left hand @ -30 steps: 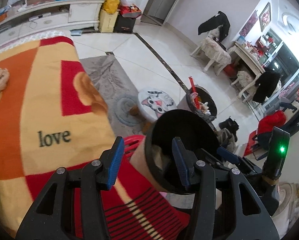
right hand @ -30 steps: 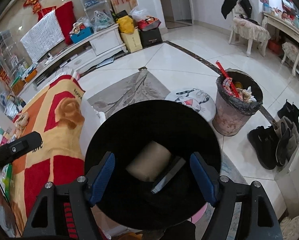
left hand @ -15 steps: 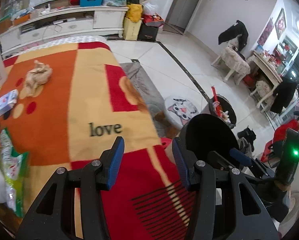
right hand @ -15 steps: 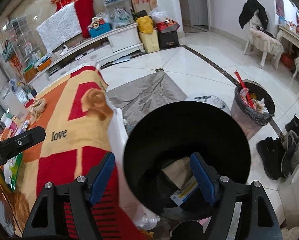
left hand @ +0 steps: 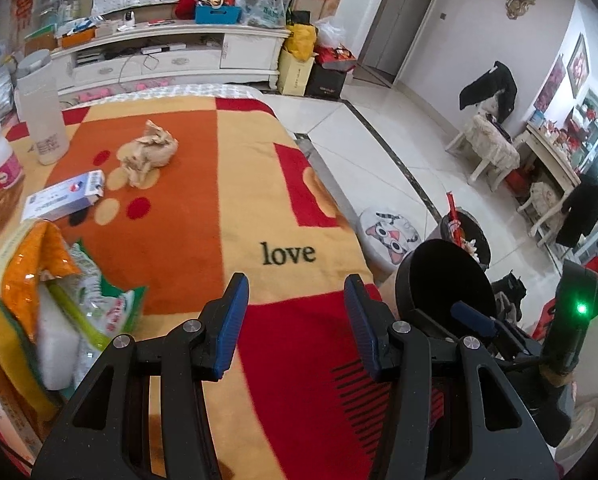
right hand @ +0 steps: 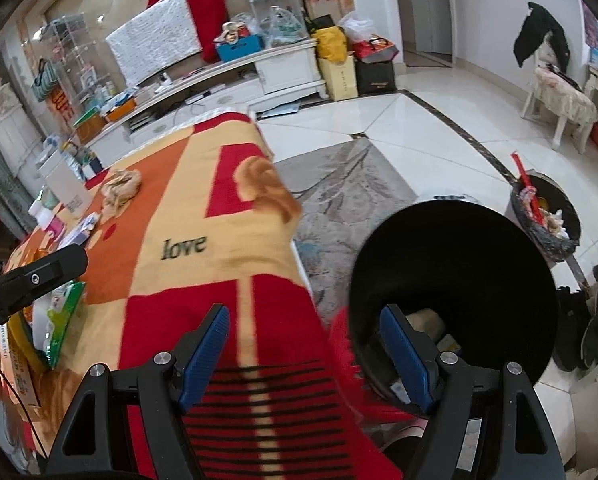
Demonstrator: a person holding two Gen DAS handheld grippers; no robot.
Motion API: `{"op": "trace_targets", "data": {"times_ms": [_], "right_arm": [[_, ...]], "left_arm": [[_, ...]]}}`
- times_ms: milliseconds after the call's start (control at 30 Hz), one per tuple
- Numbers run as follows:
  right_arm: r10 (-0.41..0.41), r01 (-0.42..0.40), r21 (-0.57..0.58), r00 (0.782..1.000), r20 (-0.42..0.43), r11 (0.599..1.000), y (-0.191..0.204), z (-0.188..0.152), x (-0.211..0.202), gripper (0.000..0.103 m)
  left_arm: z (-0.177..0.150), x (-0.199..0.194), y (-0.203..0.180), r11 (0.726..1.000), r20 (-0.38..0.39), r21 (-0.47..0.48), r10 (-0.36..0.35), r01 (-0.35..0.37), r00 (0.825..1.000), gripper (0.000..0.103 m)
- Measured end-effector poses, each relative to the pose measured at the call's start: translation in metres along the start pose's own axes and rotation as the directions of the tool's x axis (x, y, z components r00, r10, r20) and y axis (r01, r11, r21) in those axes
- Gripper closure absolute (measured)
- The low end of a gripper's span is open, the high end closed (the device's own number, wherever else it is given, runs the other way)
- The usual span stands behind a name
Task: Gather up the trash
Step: 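Move both tools back over the table toward the remaining items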
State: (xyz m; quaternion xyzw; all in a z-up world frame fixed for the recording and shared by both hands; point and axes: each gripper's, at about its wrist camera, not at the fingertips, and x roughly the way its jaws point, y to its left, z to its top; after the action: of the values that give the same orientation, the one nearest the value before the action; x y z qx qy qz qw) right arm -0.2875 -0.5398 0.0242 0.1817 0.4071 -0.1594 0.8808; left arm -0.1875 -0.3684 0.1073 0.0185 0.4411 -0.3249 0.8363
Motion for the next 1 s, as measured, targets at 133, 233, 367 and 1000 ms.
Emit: {"op": "trace_targets", "data": {"times_ms": [133, 233, 367, 1000], "right_arm": [[0.010, -0.010, -0.015, 1.000, 0.002, 1.000, 0.011, 0.002, 0.000, 0.028], [0.016, -0.016, -0.030, 1.000, 0.003, 0.999, 0.021, 0.003, -0.001, 0.028], [0.030, -0.030, -0.047, 1.000, -0.002, 0.998, 0.034, 0.001, 0.001, 0.027], [0.129, -0.131, -0.155, 0.991, -0.024, 0.979, 0.102, -0.013, 0.001, 0.027]], "left_arm": [[0.002, -0.014, 0.008, 1.000, 0.019, -0.012, -0.013, 0.013, 1.000, 0.055], [0.001, -0.025, 0.011, 0.999, 0.027, -0.020, -0.033, 0.033, 0.999, 0.052], [-0.004, -0.038, 0.009, 0.998, 0.032, -0.022, -0.057, 0.058, 0.998, 0.051], [-0.050, -0.107, 0.069, 0.996, 0.055, -0.080, 0.055, -0.050, 0.997, 0.051]]}}
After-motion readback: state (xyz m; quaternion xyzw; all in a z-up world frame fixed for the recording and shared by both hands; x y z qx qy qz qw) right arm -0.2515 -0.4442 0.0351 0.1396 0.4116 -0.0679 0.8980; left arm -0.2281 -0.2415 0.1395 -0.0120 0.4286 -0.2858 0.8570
